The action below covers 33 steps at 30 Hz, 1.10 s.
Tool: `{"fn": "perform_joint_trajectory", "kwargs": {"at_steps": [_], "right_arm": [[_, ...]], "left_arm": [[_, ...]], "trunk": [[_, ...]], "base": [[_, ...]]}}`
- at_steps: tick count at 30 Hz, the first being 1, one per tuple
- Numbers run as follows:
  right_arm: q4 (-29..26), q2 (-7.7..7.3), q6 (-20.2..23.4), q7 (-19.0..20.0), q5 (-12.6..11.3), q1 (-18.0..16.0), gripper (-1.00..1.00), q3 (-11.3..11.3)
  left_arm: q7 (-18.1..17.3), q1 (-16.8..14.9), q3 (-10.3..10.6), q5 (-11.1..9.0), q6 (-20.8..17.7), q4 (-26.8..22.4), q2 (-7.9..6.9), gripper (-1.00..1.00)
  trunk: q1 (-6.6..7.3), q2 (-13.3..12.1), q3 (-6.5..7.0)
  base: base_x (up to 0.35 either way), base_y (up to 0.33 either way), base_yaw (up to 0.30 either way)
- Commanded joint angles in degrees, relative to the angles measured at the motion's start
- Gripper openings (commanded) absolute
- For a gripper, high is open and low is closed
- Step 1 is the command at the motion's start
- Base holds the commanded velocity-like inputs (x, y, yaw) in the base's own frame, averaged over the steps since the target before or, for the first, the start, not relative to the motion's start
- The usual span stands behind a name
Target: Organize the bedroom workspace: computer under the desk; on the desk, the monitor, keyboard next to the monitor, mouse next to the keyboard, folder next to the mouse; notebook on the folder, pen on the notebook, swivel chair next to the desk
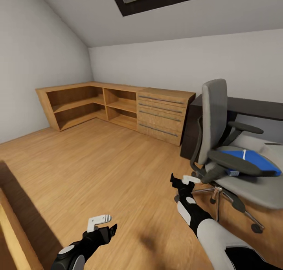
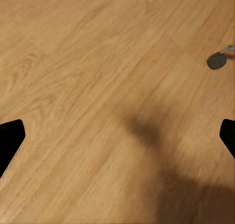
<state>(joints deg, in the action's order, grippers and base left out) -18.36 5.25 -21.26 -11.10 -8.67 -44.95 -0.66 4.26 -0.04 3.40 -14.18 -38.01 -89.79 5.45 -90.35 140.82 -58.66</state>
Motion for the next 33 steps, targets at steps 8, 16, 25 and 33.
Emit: {"fn": "perform_joint_trajectory", "kwargs": {"at_steps": [8,16,25,33], "right_arm": [[0.0,0.02,-0.3,0.1,-0.4,0.0,1.0,-0.1],[0.0,0.02,-0.3,0.1,-0.4,0.0,1.0,-0.1],[0.1,0.02,-0.3,0.1,-0.4,0.0,1.0,-0.1],[0.0,0.83,-0.2,0.2,-0.5,0.0,1.0,0.0]], "left_arm": [[0.5,0.0,0.1,-0.6,-0.2,-0.1,0.0,1.0],[0.5,0.0,0.2,-0.5,-0.2,0.1,0.02,1.0],[0.5,0.0,0.2,-0.5,-0.2,0.1,0.04,1.0],[0.5,0.0,0.1,-0.6,-0.2,0.1,0.0,1.0]], "trunk": [[-0.01,0.0,-0.04],[-0.01,0.0,-0.04],[-0.01,0.0,-0.04],[-0.01,0.0,-0.04]], "base": [[0.102,0.0,0.022],[-0.146,0.0,0.001],[-0.274,0.0,0.0],[-0.035,0.0,0.0]]}}
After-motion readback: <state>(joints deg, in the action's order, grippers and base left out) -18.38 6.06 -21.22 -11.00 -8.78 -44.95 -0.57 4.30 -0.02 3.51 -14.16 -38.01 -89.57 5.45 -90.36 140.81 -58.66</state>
